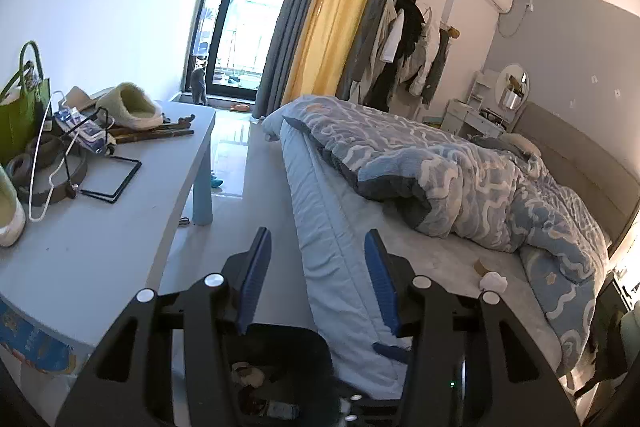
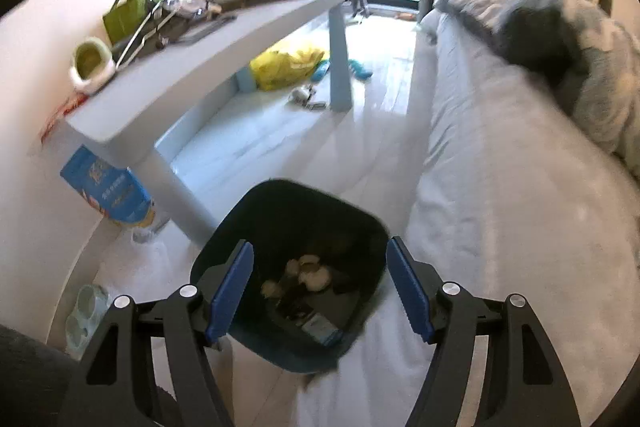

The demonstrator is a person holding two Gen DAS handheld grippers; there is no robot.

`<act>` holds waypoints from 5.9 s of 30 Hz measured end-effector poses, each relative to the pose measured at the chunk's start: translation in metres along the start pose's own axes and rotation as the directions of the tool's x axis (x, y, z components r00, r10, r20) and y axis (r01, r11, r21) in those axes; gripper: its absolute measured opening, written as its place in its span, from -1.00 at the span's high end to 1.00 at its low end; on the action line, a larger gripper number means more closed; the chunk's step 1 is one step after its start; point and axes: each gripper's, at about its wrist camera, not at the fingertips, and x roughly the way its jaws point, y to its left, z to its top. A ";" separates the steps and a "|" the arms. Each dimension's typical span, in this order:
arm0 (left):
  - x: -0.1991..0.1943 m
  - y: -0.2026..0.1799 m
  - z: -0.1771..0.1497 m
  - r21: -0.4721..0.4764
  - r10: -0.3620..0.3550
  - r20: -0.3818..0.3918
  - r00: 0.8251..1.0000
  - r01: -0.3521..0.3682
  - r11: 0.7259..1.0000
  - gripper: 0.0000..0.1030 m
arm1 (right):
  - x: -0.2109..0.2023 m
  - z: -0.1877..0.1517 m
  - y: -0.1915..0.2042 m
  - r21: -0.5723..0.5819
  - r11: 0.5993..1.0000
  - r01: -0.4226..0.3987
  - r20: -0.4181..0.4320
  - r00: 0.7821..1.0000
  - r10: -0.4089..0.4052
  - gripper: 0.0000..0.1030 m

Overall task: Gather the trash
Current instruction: 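Move both grippers back over the bed toward the tape roll and white tissue, then grasp the white tissue with the right gripper while the left gripper grasps the brown tape roll, then carry the tape roll and white tissue over the black bin and open both grippers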

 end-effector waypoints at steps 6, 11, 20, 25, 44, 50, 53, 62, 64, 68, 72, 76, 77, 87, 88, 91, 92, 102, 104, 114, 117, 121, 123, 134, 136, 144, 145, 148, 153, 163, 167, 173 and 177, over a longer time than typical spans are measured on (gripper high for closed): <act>0.016 -0.028 0.000 0.023 -0.019 -0.011 1.000 0.019 1.000 -0.08 | -0.034 0.001 -0.039 0.051 0.998 0.035 0.062 0.997 -0.038 -0.40; 0.031 -0.051 -0.002 0.030 -0.036 -0.026 0.999 0.037 0.999 -0.20 | -0.058 -0.003 -0.063 0.070 0.993 0.098 0.091 0.990 -0.104 -0.46; 0.064 -0.088 -0.013 0.063 -0.070 -0.084 0.994 0.075 0.995 -0.35 | -0.088 -0.013 -0.116 0.140 0.975 0.172 0.112 0.976 -0.188 -0.63; 0.080 -0.109 -0.017 0.085 -0.082 -0.100 0.992 0.091 0.992 -0.42 | -0.101 -0.020 -0.153 0.203 0.955 0.216 0.112 0.964 -0.241 -0.64; 0.144 -0.169 -0.035 0.142 -0.077 -0.153 0.985 0.099 0.985 -0.79 | -0.115 -0.046 -0.258 0.374 0.876 0.305 0.063 0.934 -0.352 -0.73; 0.157 -0.179 -0.040 0.184 -0.042 -0.113 0.993 0.063 0.981 -0.89 | -0.104 -0.050 -0.278 0.399 0.863 0.310 0.029 0.936 -0.350 -0.73; 0.164 -0.187 -0.044 0.227 -0.039 -0.136 0.990 0.069 0.971 -0.89 | -0.099 -0.050 -0.284 0.408 0.860 0.308 0.020 0.938 -0.345 -0.73; 0.184 -0.195 -0.050 0.233 -0.052 -0.204 0.978 0.100 0.967 -0.91 | -0.080 -0.047 -0.294 0.404 0.858 0.319 -0.012 0.939 -0.343 -0.73; 0.187 -0.195 -0.050 0.217 -0.063 -0.216 0.974 0.111 0.970 -0.92 | -0.076 -0.047 -0.296 0.402 0.856 0.325 -0.020 0.938 -0.346 -0.73; 0.195 -0.200 -0.052 0.233 -0.082 -0.240 0.967 0.139 0.963 -0.93 | -0.068 -0.047 -0.301 0.398 0.859 0.322 -0.038 0.941 -0.335 -0.52; 0.200 -0.209 -0.056 0.261 -0.089 -0.241 0.966 0.153 0.953 -0.91 | -0.066 -0.049 -0.305 0.386 0.863 0.327 -0.045 0.941 -0.336 -0.22; 0.207 -0.212 -0.055 0.222 -0.135 -0.240 0.961 0.189 0.956 -0.90 | -0.067 -0.050 -0.312 0.397 0.870 0.293 -0.037 0.952 -0.303 -0.09; 0.210 -0.213 -0.055 0.214 -0.149 -0.247 0.957 0.204 0.955 -0.90 | -0.068 -0.050 -0.312 0.397 0.872 0.287 -0.036 0.954 -0.297 -0.07; 0.236 -0.243 -0.068 0.233 -0.143 -0.264 0.954 0.207 0.950 -0.90 | -0.099 -0.061 -0.328 0.410 0.879 0.243 0.009 0.963 -0.270 -0.06; 0.238 -0.248 -0.069 0.243 -0.139 -0.265 0.954 0.206 0.948 -0.90 | -0.102 -0.062 -0.329 0.412 0.879 0.241 0.012 0.963 -0.270 -0.06; 0.247 -0.261 -0.076 0.270 -0.128 -0.271 0.954 0.203 0.941 -0.90 | -0.112 -0.069 -0.340 0.435 0.869 0.235 0.022 0.962 -0.271 -0.06; 0.249 -0.264 -0.078 0.274 -0.130 -0.277 0.952 0.208 0.939 -0.88 | -0.117 -0.072 -0.343 0.443 0.866 0.230 0.029 0.962 -0.270 -0.06; 0.280 -0.311 -0.103 0.292 -0.147 -0.375 0.915 0.267 0.918 -0.53 | -0.158 -0.083 -0.369 0.498 0.846 0.189 0.106 0.956 -0.275 -0.06; 0.284 -0.321 -0.107 0.311 -0.144 -0.387 0.911 0.276 0.909 -0.50 | -0.167 -0.085 -0.375 0.513 0.840 0.176 0.126 0.953 -0.276 -0.06; 0.309 -0.349 -0.128 0.341 -0.108 -0.461 0.881 0.289 0.895 -0.28 | -0.186 -0.096 -0.390 0.553 0.825 0.116 0.176 0.952 -0.251 -0.06; 0.318 -0.353 -0.127 0.336 -0.109 -0.471 0.875 0.292 0.895 -0.27 | -0.190 -0.101 -0.392 0.557 0.824 0.108 0.181 0.952 -0.247 -0.06; 0.326 -0.357 -0.127 0.327 -0.130 -0.489 0.863 0.319 0.889 -0.17 | -0.193 -0.104 -0.397 0.565 0.818 0.105 0.181 0.952 -0.248 -0.06; 0.329 -0.360 -0.126 0.326 -0.140 -0.490 0.860 0.330 0.886 -0.17 | -0.194 -0.106 -0.400 0.571 0.814 0.106 0.175 0.953 -0.247 -0.06; 0.339 -0.363 -0.128 0.322 -0.140 -0.497 0.856 0.332 0.887 -0.01 | -0.197 -0.111 -0.402 0.578 0.810 0.103 0.172 0.954 -0.244 -0.06; 0.337 -0.364 -0.127 0.326 -0.141 -0.490 0.860 0.331 0.886 -0.01 | -0.198 -0.110 -0.401 0.576 0.811 0.101 0.174 0.954 -0.243 -0.06; 0.318 -0.357 -0.125 0.311 -0.166 -0.487 0.858 0.347 0.885 -0.01 | -0.204 -0.095 -0.383 0.555 0.825 0.111 0.176 0.953 -0.247 -0.06; 0.314 -0.356 -0.124 0.310 -0.170 -0.486 0.857 0.351 0.884 -0.01 | -0.206 -0.092 -0.379 0.554 0.825 0.112 0.181 0.951 -0.250 -0.06; 0.301 -0.350 -0.123 0.308 -0.173 -0.481 0.859 0.351 0.884 -0.01 | -0.209 -0.086 -0.370 0.546 0.830 0.117 0.190 0.947 -0.258 -0.06; 0.273 -0.333 -0.121 0.297 -0.180 -0.474 0.862 0.349 0.889 -0.01 | -0.206 -0.081 -0.346 0.533 0.837 0.125 0.191 0.946 -0.263 -0.06; 0.225 -0.283 -0.120 0.265 -0.158 -0.451 0.878 0.302 0.916 -0.01 | -0.197 -0.087 -0.297 0.503 0.852 0.145 0.170 0.950 -0.263 -0.06; 0.201 -0.270 -0.119 0.257 -0.160 -0.432 0.887 0.291 0.922 -0.01 | -0.199 -0.085 -0.276 0.497 0.857 0.139 0.184 0.948 -0.260 -0.06; 0.175 -0.253 -0.129 0.232 -0.152 -0.443 0.884 0.276 0.933 -0.01 | -0.198 -0.075 -0.243 0.476 0.871 0.122 0.206 0.947 -0.245 -0.06; 0.154 -0.237 -0.130 0.236 -0.125 -0.426 0.896 0.243 0.941 -0.01 | -0.191 -0.069 -0.221 0.446 0.887 0.123 0.201 0.952 -0.232 -0.06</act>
